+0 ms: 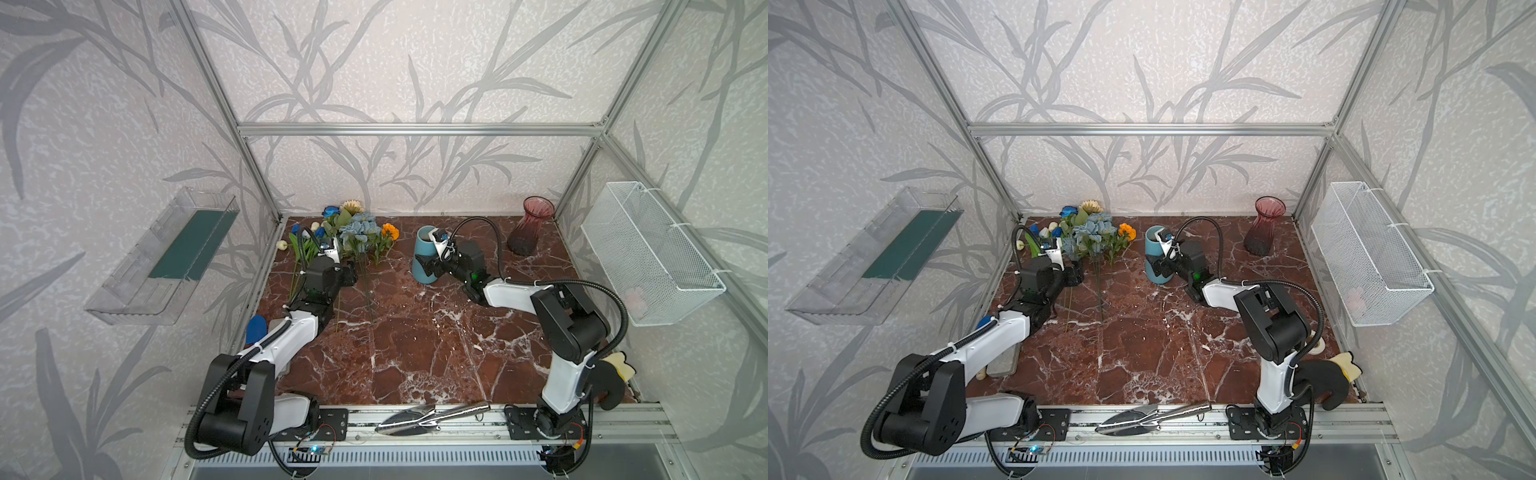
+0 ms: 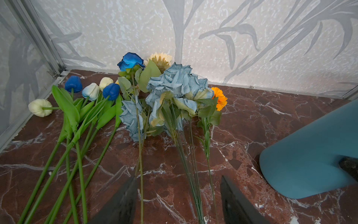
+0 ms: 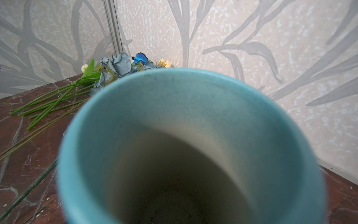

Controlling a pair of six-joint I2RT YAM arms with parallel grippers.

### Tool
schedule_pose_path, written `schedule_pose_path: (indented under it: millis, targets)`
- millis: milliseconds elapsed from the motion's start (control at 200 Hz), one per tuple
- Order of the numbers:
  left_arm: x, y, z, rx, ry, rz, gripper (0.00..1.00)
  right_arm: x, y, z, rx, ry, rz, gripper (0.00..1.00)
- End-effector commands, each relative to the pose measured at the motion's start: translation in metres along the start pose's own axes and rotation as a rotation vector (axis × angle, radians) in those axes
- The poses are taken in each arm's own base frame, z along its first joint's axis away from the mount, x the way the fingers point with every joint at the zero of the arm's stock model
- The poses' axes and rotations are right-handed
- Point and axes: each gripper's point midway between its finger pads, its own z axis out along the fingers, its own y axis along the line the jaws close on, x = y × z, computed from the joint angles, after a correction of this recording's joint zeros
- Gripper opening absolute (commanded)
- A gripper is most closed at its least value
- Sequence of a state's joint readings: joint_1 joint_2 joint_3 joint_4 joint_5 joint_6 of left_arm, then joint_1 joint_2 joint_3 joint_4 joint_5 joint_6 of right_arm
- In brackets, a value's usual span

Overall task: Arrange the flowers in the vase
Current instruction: 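Set the light-blue vase down near the flowers and open the right gripper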

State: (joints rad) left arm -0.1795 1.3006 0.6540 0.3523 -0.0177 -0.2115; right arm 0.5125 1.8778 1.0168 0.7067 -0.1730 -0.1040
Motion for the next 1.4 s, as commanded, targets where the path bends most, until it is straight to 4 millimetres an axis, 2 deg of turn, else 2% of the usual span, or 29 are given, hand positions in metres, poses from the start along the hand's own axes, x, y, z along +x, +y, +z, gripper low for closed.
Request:
schedule_pose_path:
  millis: [0,235,360,550,585,695,815,840,945,970,990,1065,1145,1220,1325,1395]
  targets:
    - [0.000,-0.001,0.006,-0.005,0.039,-0.006,0.68,-0.048,0.009,-0.007,-0.030,-0.158,-0.014,0.37]
    - [0.012,-0.005,0.014,0.011,0.109,-0.019,0.74,-0.049,0.008,-0.012,-0.018,-0.186,-0.010,0.69]
    - [0.013,-0.005,0.015,0.004,0.135,-0.018,0.75,-0.052,0.005,-0.021,0.003,-0.204,-0.010,0.79]
    - [0.019,-0.004,0.016,-0.017,0.202,-0.024,0.76,-0.059,0.005,-0.031,0.006,-0.207,-0.011,0.89]
    - [0.021,-0.003,0.016,-0.027,0.219,-0.021,0.76,-0.060,0.005,-0.033,0.009,-0.207,-0.011,0.93]
    - [0.021,0.000,0.016,-0.058,0.247,-0.019,0.76,-0.065,0.006,-0.039,0.006,-0.217,-0.011,0.96]
    - [0.016,-0.002,0.016,-0.051,0.243,-0.028,0.76,-0.063,0.009,-0.037,-0.021,-0.193,-0.013,0.97]
    - [0.015,-0.002,0.016,-0.052,0.241,-0.031,0.76,-0.061,0.009,-0.037,-0.020,-0.193,-0.012,1.00]
    - [0.012,0.002,0.014,-0.083,0.255,-0.032,0.77,-0.064,0.007,-0.044,-0.001,-0.212,-0.007,0.99]
    - [0.010,0.006,0.012,-0.104,0.260,-0.032,0.77,-0.062,0.007,-0.045,0.003,-0.211,-0.004,0.99]
    - [0.009,0.010,0.010,-0.124,0.264,-0.033,0.77,-0.074,0.006,-0.053,0.009,-0.238,-0.007,0.99]
    - [0.008,0.026,0.007,-0.165,0.282,-0.070,0.76,-0.087,0.005,-0.067,0.026,-0.258,-0.006,0.99]
    - [0.012,0.048,0.010,-0.201,0.309,-0.127,0.73,-0.100,-0.002,-0.081,0.066,-0.259,0.022,0.99]
    - [0.019,0.068,0.016,-0.249,0.353,-0.138,0.71,-0.114,0.001,-0.096,0.061,-0.279,0.032,0.99]
    - [0.035,0.086,0.028,-0.296,0.446,-0.144,0.54,-0.119,0.004,-0.117,0.049,-0.281,0.078,1.00]
    - [0.043,0.086,0.035,-0.289,0.506,-0.118,0.42,-0.122,0.012,-0.131,0.029,-0.305,0.092,0.99]
